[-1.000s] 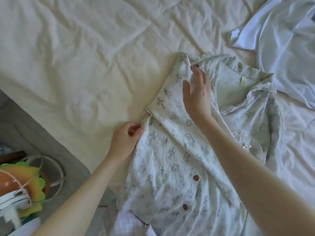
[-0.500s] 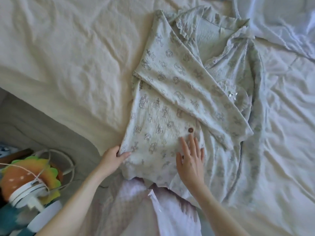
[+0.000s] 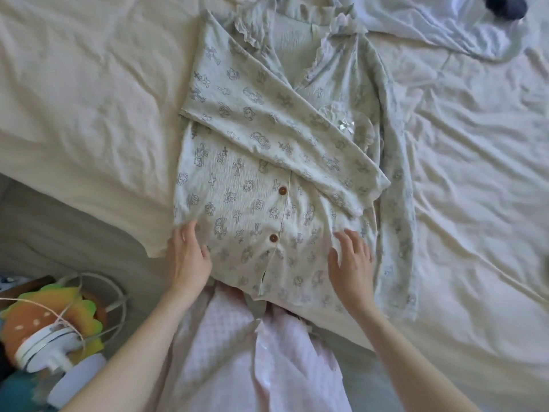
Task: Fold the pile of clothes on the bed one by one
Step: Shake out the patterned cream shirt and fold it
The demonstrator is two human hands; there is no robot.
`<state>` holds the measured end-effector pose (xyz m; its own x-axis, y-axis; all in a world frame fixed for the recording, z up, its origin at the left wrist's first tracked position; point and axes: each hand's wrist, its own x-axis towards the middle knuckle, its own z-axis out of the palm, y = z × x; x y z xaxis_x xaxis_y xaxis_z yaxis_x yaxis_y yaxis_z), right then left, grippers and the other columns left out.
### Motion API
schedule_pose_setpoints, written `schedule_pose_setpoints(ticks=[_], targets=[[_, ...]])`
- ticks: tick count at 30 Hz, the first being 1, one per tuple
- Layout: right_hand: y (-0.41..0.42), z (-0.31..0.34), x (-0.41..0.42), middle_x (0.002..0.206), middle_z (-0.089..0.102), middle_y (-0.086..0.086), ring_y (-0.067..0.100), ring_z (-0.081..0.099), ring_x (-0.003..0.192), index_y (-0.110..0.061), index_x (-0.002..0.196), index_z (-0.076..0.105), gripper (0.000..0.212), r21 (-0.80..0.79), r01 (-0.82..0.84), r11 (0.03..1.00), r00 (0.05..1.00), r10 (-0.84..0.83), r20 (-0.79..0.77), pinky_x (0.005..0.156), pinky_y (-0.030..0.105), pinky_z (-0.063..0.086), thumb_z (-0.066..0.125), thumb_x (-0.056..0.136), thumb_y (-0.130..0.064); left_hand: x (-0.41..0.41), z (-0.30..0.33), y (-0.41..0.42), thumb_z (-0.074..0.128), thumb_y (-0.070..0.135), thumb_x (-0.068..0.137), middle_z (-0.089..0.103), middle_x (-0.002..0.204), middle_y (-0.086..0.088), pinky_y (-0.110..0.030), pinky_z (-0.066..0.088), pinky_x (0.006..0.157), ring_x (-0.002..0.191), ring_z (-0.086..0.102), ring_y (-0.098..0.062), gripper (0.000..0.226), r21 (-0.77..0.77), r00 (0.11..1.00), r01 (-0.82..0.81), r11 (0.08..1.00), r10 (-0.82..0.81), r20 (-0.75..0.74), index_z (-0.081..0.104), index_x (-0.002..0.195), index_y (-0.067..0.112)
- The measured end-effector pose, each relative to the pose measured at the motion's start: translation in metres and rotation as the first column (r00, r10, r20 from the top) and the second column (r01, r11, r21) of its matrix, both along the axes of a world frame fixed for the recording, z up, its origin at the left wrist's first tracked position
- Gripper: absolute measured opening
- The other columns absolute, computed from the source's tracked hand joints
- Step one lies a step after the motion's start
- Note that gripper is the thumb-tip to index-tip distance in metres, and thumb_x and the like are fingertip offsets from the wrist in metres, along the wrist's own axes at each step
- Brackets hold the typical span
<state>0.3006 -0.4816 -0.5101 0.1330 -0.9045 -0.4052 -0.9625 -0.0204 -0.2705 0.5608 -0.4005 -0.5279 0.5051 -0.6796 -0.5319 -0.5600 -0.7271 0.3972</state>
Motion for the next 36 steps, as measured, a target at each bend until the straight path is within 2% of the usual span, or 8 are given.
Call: schedule_pose_setpoints(ticks=[6,9,11,14,18,23,30,36], targets=[[-0.066,-0.007,-0.079,0.141,0.041,0.015,0.033,0.036,0.13,-0.008,0.137,0.041,0.048,-0.021,0.457,0.889,0.888,-0.458,-0.045,0.104,0.048,0.029,0.051,0.094,-0.027,-0.088,-0.011,-0.043,0.037,0.018,0.098,-0.013,0.158,-0.003,-0.043,-0.001,0.118,0.145,-0.014,-0.023,0.061,-0.003,0.863,0.505,0.863,-0.505,-0.008,0.008,0.151,0.025],[-0.095,-0.021,-0.112,0.142,0.043,0.015,0.034,0.047,0.124,-0.009,0.143,0.033,0.064,0.223,0.618,0.754,0.777,-0.629,-0.025,0.098,0.05,0.043,0.055,0.092,-0.039,-0.116,-0.02,-0.062,0.033,0.023,0.099,-0.019,0.156,0.002,-0.042,-0.015,0.112,0.141,-0.026,-0.024,0.062,0.076,0.756,0.655,0.752,-0.653,-0.052,-0.002,0.149,0.033],[-0.105,-0.024,-0.126,0.109,0.064,0.015,0.028,0.064,0.092,-0.003,0.128,0.052,0.049,0.377,0.661,0.649,0.684,-0.727,0.052,0.072,0.037,0.055,0.061,0.09,-0.032,-0.124,-0.02,-0.075,0.033,0.026,0.099,-0.015,0.157,0.003,-0.044,-0.015,0.11,0.141,-0.022,-0.028,0.059,0.189,0.725,0.686,0.702,-0.681,-0.104,0.003,0.15,0.033],[-0.113,-0.016,-0.132,0.072,0.064,0.005,0.017,0.064,0.055,0.001,0.101,0.067,0.021,0.509,0.676,0.533,0.521,-0.834,0.181,0.047,0.025,0.052,0.066,0.087,-0.014,-0.13,-0.007,-0.094,0.035,0.029,0.1,0.021,0.156,0.0,-0.046,0.007,0.116,0.145,0.01,-0.03,0.045,0.189,0.801,0.598,0.779,-0.591,-0.101,0.034,0.144,0.026],[-0.107,0.016,-0.13,0.076,0.07,0.007,0.02,0.069,0.065,-0.006,0.089,0.065,0.011,0.645,0.6,0.474,0.294,-0.88,0.373,0.067,0.039,0.056,0.065,0.088,-0.017,-0.156,0.025,-0.13,0.042,0.031,0.099,0.059,0.126,0.004,-0.016,0.045,0.076,0.092,0.059,-0.005,0.035,-0.016,0.881,0.276,0.961,-0.26,-0.394,0.053,0.13,0.019],[-0.08,0.063,-0.105,0.085,0.07,0.005,0.026,0.067,0.08,-0.008,0.098,0.063,0.015,0.651,0.378,0.658,0.374,-0.752,0.543,0.072,0.054,0.052,0.061,0.091,-0.022,-0.202,0.061,-0.179,0.051,0.043,0.093,0.059,0.117,0.004,-0.034,0.045,0.091,0.104,0.055,-0.011,0.043,0.161,0.495,0.012,0.987,0.134,-0.858,0.051,0.128,0.019],[-0.081,0.058,-0.079,0.101,0.07,0.006,0.018,0.067,0.095,-0.015,0.105,0.066,0.028,0.755,0.173,0.632,0.449,-0.733,0.511,0.087,0.032,0.055,0.048,0.097,-0.034,-0.145,0.093,-0.189,0.065,0.02,0.081,0.067,0.083,0.0,-0.03,0.057,0.063,0.07,0.065,-0.012,0.011,0.033,0.409,-0.278,0.96,0.15,-0.9,0.061,0.09,0.017],[-0.129,0.02,-0.037,0.1,0.064,0.008,0.018,0.062,0.088,-0.007,0.112,0.06,0.031,0.802,0.307,0.512,0.264,-0.856,0.445,0.085,0.033,0.053,0.046,0.099,-0.03,-0.074,0.069,-0.167,0.06,0.016,0.092,0.065,0.105,-0.004,-0.026,0.049,0.059,0.08,0.064,-0.012,0.031,0.225,0.804,-0.15,0.963,0.251,-0.539,0.051,0.121,0.018]])
